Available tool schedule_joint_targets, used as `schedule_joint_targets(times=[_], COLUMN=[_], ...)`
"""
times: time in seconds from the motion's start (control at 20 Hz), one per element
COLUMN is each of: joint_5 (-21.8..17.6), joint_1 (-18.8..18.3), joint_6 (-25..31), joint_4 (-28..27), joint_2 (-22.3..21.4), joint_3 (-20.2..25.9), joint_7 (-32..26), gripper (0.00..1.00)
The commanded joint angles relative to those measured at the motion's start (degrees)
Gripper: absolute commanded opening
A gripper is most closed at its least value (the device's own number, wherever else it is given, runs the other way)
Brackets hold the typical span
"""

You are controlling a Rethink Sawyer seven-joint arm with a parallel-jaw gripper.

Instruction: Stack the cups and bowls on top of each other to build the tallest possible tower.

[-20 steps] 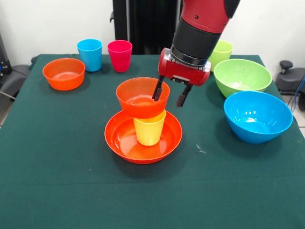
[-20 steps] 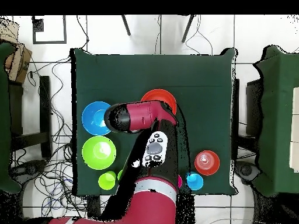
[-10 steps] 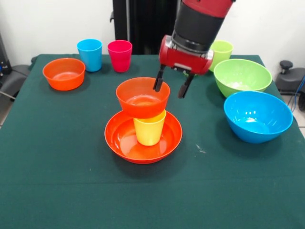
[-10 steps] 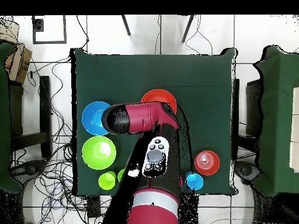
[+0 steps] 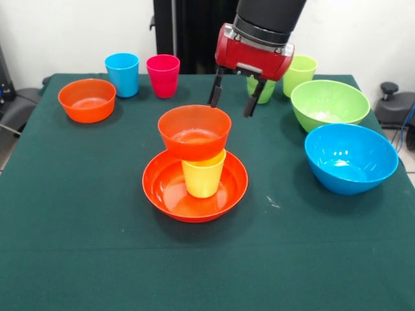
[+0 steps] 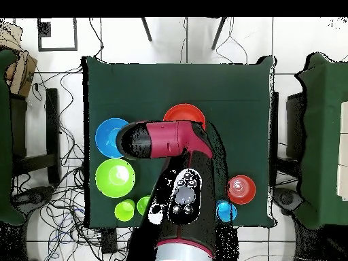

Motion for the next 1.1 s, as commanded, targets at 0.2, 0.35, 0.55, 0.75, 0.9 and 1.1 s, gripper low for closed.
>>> schedule_joint_targets(times=[0.2, 0.35, 0.55, 0.75, 0.9, 1.1], joint_5=[-0.16, -0.52, -0.53, -0.34, -0.15, -0.39], joint_1=[-2.01, -1.78, -1.62, -1.50, -1.37, -1.43], joint_6=[-3.60, -4.48, -4.51, -4.49, -4.42, -5.93], joint_4=[0.56, 0.79, -0.08, -0.35, -0.61, -0.18], joint_2=[3.89, 4.22, 5.03, 5.30, 5.50, 6.19], joint_3=[5.64, 5.38, 5.18, 5.10, 5.03, 5.07], joint_7=[3.59, 3.96, 4.12, 4.20, 4.38, 4.67], gripper=[1.00, 1.00, 1.00, 1.00, 1.00, 1.00])
